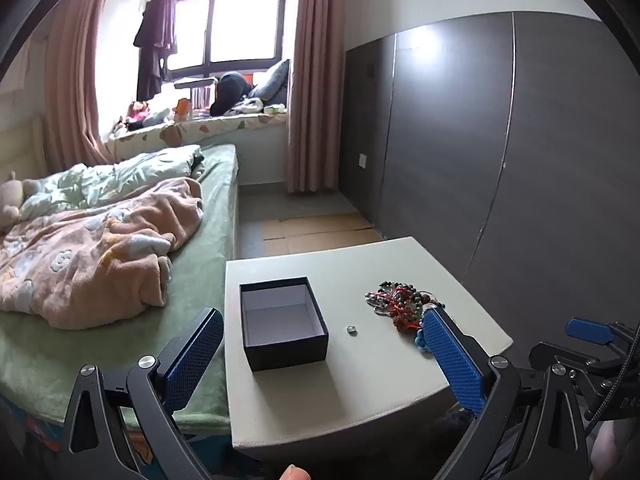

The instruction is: Organize jewelry

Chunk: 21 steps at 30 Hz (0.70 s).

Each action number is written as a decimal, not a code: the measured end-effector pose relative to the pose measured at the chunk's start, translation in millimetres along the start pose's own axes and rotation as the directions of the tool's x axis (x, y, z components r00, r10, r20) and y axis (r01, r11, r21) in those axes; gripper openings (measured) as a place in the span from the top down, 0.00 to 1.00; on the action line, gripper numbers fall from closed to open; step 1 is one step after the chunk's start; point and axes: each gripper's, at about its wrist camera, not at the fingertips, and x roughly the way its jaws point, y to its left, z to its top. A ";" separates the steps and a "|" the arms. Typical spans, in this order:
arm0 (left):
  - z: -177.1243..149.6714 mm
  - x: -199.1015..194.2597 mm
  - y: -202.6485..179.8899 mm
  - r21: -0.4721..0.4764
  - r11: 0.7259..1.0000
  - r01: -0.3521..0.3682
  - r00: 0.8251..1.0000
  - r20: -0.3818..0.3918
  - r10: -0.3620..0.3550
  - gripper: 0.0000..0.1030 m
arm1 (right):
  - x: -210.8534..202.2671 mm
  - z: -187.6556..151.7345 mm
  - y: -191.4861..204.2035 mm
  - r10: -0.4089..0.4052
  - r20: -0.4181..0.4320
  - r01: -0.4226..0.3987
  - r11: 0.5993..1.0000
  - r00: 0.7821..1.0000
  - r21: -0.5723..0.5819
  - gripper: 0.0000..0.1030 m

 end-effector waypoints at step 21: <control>0.6 -3.2 1.0 0.011 0.999 0.044 0.999 -0.005 -0.044 0.03 | -2.4 0.2 2.2 -0.015 0.012 0.015 1.000 1.000 0.005 0.00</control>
